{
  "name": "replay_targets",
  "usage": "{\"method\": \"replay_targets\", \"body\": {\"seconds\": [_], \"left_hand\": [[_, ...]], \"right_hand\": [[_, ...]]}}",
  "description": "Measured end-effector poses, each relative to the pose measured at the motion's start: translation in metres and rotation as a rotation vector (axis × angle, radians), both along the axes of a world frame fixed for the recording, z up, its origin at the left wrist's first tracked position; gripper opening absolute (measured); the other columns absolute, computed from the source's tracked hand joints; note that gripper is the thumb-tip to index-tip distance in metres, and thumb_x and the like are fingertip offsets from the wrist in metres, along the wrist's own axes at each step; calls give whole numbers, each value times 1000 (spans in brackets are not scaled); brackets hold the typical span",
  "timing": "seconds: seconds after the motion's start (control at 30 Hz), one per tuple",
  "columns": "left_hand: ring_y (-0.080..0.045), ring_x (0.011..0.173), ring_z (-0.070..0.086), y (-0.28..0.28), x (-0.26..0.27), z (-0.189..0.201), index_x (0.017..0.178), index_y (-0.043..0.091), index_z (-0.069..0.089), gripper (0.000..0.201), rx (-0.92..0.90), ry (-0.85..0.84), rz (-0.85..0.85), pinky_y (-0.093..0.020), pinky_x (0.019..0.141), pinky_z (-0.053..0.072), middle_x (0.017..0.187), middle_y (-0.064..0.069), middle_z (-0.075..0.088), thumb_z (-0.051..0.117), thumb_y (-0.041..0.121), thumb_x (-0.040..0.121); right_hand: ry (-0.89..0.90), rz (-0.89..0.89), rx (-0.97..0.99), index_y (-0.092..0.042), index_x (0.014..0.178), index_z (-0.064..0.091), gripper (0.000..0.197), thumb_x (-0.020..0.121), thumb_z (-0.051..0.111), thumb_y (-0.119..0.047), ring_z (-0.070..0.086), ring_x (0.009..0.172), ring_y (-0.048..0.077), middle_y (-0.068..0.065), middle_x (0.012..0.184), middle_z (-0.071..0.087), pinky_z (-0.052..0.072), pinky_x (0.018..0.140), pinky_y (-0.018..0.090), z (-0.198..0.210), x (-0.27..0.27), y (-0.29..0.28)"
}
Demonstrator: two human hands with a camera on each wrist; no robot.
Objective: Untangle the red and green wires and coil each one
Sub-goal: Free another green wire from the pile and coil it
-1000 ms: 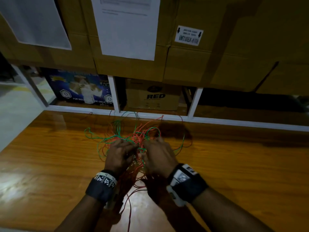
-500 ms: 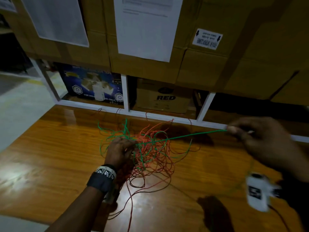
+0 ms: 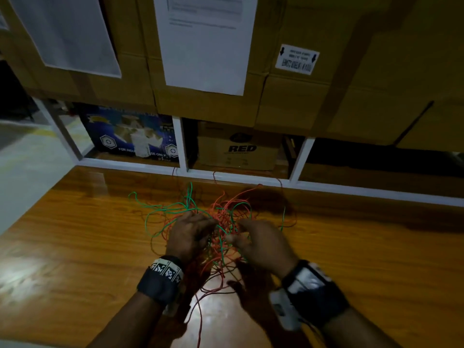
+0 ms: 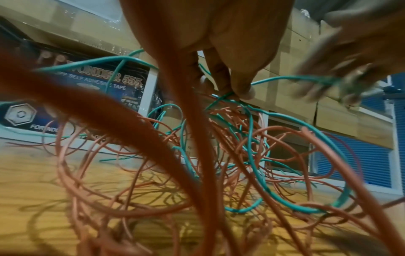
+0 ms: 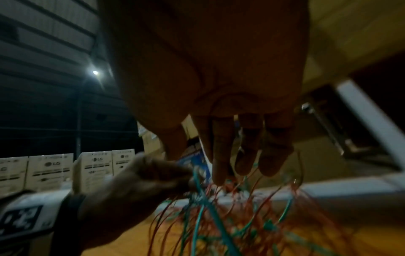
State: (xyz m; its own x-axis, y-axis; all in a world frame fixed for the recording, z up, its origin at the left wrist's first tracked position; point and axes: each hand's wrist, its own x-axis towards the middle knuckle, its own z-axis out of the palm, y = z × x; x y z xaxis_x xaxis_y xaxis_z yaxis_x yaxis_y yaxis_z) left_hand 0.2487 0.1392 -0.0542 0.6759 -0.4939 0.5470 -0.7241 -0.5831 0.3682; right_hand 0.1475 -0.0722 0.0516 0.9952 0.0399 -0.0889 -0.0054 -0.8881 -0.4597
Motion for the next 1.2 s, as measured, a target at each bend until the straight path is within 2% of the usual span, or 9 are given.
{"method": "replay_targets", "body": {"seconds": [0.1, 0.23, 0.5, 0.6, 0.7, 0.87, 0.97, 1.07, 1.2], "left_hand": [[-23, 77, 58, -1, -2, 2, 103, 20, 80, 30, -6, 21, -12, -32, 67, 44, 95, 4, 76, 65, 22, 77], [-22, 78, 63, 8, -1, -4, 98, 22, 81, 29, -31, 92, 49, -32, 70, 48, 91, 4, 77, 60, 29, 79], [-14, 82, 56, 12, 8, 4, 104, 23, 81, 29, -178, 58, 67, -29, 69, 43, 94, 3, 79, 63, 26, 82], [-9, 83, 49, -5, 7, 5, 106, 23, 81, 48, -136, 1, 47, -16, 70, 31, 95, 4, 78, 74, 5, 61], [1, 85, 45, -15, 9, 0, 105, 22, 82, 54, -220, 105, 146, -15, 74, 42, 90, 1, 76, 82, -6, 58], [-14, 89, 70, 0, 17, -3, 101, 21, 81, 31, -242, 127, 119, -29, 75, 55, 94, -1, 78, 69, 30, 75], [-25, 101, 72, 13, 21, -8, 117, 24, 77, 46, -185, 215, 165, -35, 86, 58, 112, -6, 76, 73, 35, 72], [-23, 111, 67, 19, 22, -17, 129, 33, 69, 61, -253, 330, 178, -42, 89, 60, 129, -1, 66, 80, 22, 71], [-17, 123, 59, 19, 19, -14, 144, 48, 50, 91, -356, 457, 188, -33, 89, 61, 144, 2, 50, 91, 11, 72]], "right_hand": [[43, -3, 68, -19, 83, 66, 24, 97, 59, -38, 69, 91, 25, 4, 91, 74, 43, 71, 27, -26, 26, 28], [55, 97, 207, -20, 84, 74, 25, 101, 55, -20, 59, 72, 1, -10, 80, 71, 38, 68, 21, 6, 19, 17], [-26, 152, 261, -32, 80, 67, 32, 96, 46, -52, 62, 66, 14, -3, 70, 63, 48, 62, 27, 116, -75, -102], [-6, 119, 231, -32, 89, 72, 35, 102, 46, -52, 65, 64, 16, -2, 68, 65, 54, 62, 35, 124, -95, -127], [35, 74, 253, -35, 89, 74, 31, 99, 51, -52, 66, 65, 17, 0, 69, 68, 55, 64, 38, 117, -96, -128], [207, -52, 62, -33, 78, 72, 25, 101, 60, -36, 66, 70, 9, -16, 75, 71, 56, 71, 36, 72, -72, -119], [266, -67, -52, -38, 94, 71, 9, 96, 66, -45, 66, 82, 2, -22, 88, 71, 58, 79, 37, 34, -55, -108], [214, -10, -130, -43, 116, 63, 29, 91, 65, -59, 63, 95, -1, -24, 104, 67, 54, 81, 26, 17, -35, -71], [44, 80, -107, -32, 103, 69, 40, 89, 58, -68, 66, 88, 6, -13, 96, 72, 54, 74, 31, 2, -3, -3]]}}
